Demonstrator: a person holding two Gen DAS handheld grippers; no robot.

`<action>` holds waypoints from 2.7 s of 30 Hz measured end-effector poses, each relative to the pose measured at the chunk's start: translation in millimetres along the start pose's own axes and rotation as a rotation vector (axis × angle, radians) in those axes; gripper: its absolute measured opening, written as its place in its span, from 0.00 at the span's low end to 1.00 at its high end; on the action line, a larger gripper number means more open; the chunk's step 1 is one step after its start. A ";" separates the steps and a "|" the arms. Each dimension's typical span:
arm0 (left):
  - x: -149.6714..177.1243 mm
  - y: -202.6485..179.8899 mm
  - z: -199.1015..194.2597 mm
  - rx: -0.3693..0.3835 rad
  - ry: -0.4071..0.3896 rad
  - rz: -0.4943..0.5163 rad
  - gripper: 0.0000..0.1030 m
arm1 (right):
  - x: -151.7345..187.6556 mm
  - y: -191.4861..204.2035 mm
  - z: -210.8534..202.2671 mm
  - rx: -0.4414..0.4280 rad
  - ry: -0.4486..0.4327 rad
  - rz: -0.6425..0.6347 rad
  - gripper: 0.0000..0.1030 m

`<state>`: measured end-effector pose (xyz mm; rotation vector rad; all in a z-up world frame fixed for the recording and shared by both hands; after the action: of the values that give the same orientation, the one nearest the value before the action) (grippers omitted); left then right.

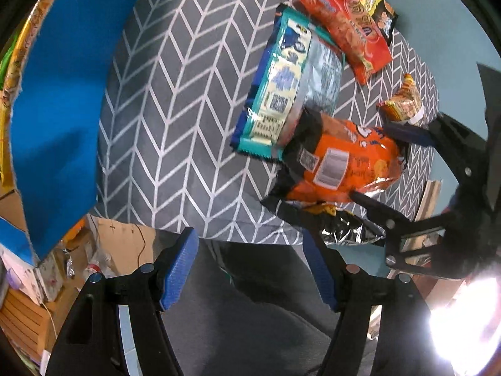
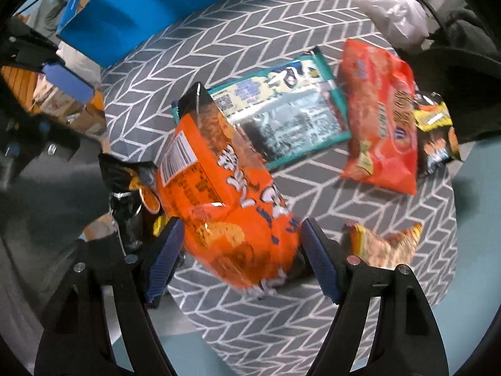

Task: Organize snacks
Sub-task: 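Grasp the orange snack bag with the right tool and lift it, then grasp the teal-and-silver packet with the left tool while the right tool holds the orange bag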

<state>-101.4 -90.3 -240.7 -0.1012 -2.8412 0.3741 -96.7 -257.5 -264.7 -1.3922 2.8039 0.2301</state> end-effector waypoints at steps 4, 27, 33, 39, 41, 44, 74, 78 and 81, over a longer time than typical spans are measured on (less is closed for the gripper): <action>1.3 -3.0 1.1 0.001 0.008 0.006 0.70 | -6.4 3.7 9.2 -0.015 -0.010 0.028 0.75; -55.8 -17.0 -28.1 -0.074 -0.065 0.071 0.73 | 70.5 -56.0 -3.0 -0.161 -0.189 0.721 0.46; -70.7 -26.4 -30.5 -0.119 -0.084 0.116 0.76 | 112.2 -70.6 -11.5 -0.142 -0.223 0.948 0.46; -85.0 -45.9 -26.0 -0.148 -0.089 0.145 0.80 | 156.2 -75.8 -16.8 -0.127 -0.298 1.230 0.46; -88.6 -48.7 -23.0 -0.148 -0.093 0.122 0.81 | 169.5 -75.3 -18.4 -0.126 -0.321 1.300 0.46; -98.9 -57.3 -11.6 -0.136 -0.088 0.066 0.81 | 184.8 -73.0 -22.1 -0.125 -0.355 1.348 0.47; -138.9 -115.8 55.0 -0.191 -0.142 -0.101 0.69 | 118.6 -57.5 -3.0 0.040 -0.188 0.965 0.75; -135.4 -114.4 49.2 -0.169 -0.142 -0.044 0.63 | 99.6 -55.8 4.5 0.057 -0.173 0.946 0.75; -132.9 -106.0 48.3 -0.200 -0.134 0.010 0.63 | 89.3 -53.1 10.5 0.063 -0.169 0.940 0.75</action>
<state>9.3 -218.2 -292.0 -0.1345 -3.0049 0.1011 -109.4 -358.5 -287.9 0.0497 3.0247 0.2262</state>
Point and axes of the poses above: each gripper's, at about its wrist camera, not at the fingertips, and z roughly the way its jaws point, y to its left, x to its underside, the point moved 1 cm from there along z, roughly the way its jaws point
